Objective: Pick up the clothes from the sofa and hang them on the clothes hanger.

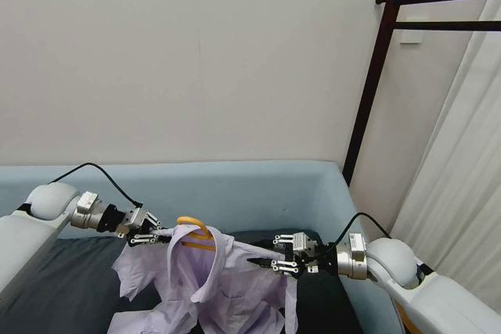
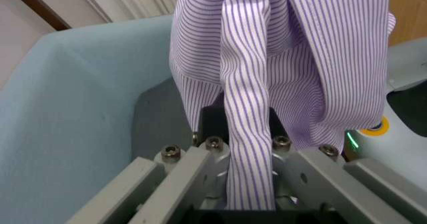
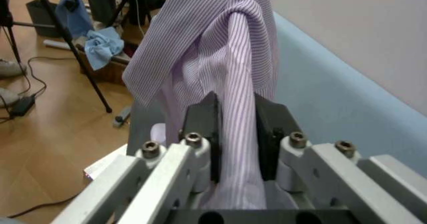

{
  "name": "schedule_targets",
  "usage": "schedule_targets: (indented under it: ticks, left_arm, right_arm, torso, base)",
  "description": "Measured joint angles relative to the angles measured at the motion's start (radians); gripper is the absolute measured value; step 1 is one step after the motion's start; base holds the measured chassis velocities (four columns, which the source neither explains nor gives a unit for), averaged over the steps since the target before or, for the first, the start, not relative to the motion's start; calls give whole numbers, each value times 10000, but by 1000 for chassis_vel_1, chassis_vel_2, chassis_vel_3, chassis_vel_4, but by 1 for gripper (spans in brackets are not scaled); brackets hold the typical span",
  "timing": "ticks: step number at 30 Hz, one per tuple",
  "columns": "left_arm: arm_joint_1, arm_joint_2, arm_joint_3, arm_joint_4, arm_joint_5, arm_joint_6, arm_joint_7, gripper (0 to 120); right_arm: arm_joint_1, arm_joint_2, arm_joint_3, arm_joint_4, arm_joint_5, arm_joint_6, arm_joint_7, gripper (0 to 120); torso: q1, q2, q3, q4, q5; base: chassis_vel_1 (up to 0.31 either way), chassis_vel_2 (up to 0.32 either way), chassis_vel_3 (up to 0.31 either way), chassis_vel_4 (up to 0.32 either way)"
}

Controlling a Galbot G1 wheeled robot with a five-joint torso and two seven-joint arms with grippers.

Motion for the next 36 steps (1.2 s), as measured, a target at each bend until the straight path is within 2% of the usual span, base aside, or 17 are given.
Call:
schedule_targets:
  ticks: [1, 5, 9, 12, 14, 15, 17, 19, 20, 23, 24, 27, 28, 29, 33, 34, 36]
  left_arm:
    - [-45, -5, 11, 17, -31, -83, 9, 1]
    - [-139, -12, 18, 96, -318, -514, 11, 1]
    - [-180, 56, -118, 458, -886, -1393, -194, 18]
    - [-163, 90, -194, 569, -1149, -1560, -224, 22]
    - [-73, 222, -511, 1046, -2328, -1795, -407, 39]
    - [-73, 222, -511, 1046, -2328, -1795, -407, 39]
    - [354, 446, -981, 1368, -3934, -1838, -872, 56]
    - [829, 622, -1253, 1210, -4694, -1830, -1359, 66]
    - [829, 622, -1253, 1210, -4694, -1830, -1359, 66]
    - [1696, 784, -1662, 490, -5690, -2081, -2690, 79]
    - [1696, 784, -1662, 490, -5690, -2081, -2690, 79]
    - [2540, 639, -1824, -689, -6393, -2305, -4547, 92]
    - [2794, 512, -1848, -1140, -6491, -2307, -5096, 97]
    - [2794, 512, -1848, -1140, -6491, -2307, -5096, 97]
    - [3874, -61, -1908, -3057, -6219, -2300, -7383, 100]
    - [3874, -61, -1908, -3057, -6219, -2300, -7383, 100]
    - [4205, -379, -1754, -3847, -5694, -2236, -8763, 100]
  right_arm:
    - [23, -17, 0, -1, 17, -14, -14, 8]
    - [80, -148, 68, 105, 306, -188, -76, 8]
    - [235, -574, 478, 512, 1171, -1084, -221, 8]
    - [317, -705, 639, 647, 1449, -1434, -212, 8]
    - [576, -1073, 1092, 914, 1943, -2122, -55, 8]
    - [576, -1073, 1092, 914, 1943, -2122, -55, 8]
    - [614, -1512, 1565, 1338, 2941, -2590, 500, 8]
    - [561, -1663, 1804, 1541, 3395, -2682, 643, 8]
    - [561, -1663, 1804, 1541, 3395, -2682, 643, 8]
    - [387, -1945, 2366, 1997, 4190, -2948, 1385, 8]
    - [387, -1945, 2366, 1997, 4190, -2948, 1385, 8]
    - [133, -2429, 3176, 2696, 4839, -3336, 2561, 8]
    - [70, -2632, 3381, 2977, 5107, -3471, 3091, 8]
    - [70, -2632, 3381, 2977, 5107, -3471, 3091, 8]
    - [146, -3160, 3720, 3939, 6083, -3883, 5286, 8]
    - [146, -3160, 3720, 3939, 6083, -3883, 5286, 8]
    - [198, -3239, 3718, 4233, 6294, -3933, 6000, 8]
  torso:
    - [0, 0, 0, 0, 1]
    - [0, 0, 0, 0, 1]
    - [0, 0, 0, 0, 1]
    - [0, -1, 0, -1, -1]
    - [-1, 0, 0, 2, -1]
    - [-1, 0, 0, 2, -1]
    - [-1, 0, 0, 0, -1]
    - [-1, 0, 0, 3, -3]
    - [-1, 0, 0, 3, -3]
    - [-1, 1, -1, 5, 2]
    - [-1, 1, -1, 5, 2]
    - [-2, 0, -1, 5, 2]
    - [-2, 0, -1, -3, 1]
    - [-2, 0, -1, -3, 1]
    - [-2, 0, -1, -5, 2]
    - [-2, 0, -1, -5, 2]
    - [-2, 0, -2, 4, 1]
  base:
    - [0, 0, 0, 0]
    - [0, 0, 0, 0]
    - [0, 0, 0, 0]
    - [0, 0, 0, 0]
    - [0, 0, 0, 0]
    - [0, 0, 0, 0]
    - [0, 0, 0, 0]
    - [0, 0, 0, 0]
    - [0, 0, 0, 0]
    - [0, 0, 0, 0]
    - [0, 0, 0, 0]
    - [0, 0, 0, 0]
    - [0, 0, 0, 0]
    - [0, 0, 0, 0]
    - [0, 0, 0, 0]
    - [0, 0, 0, 0]
    - [0, 0, 0, 0]
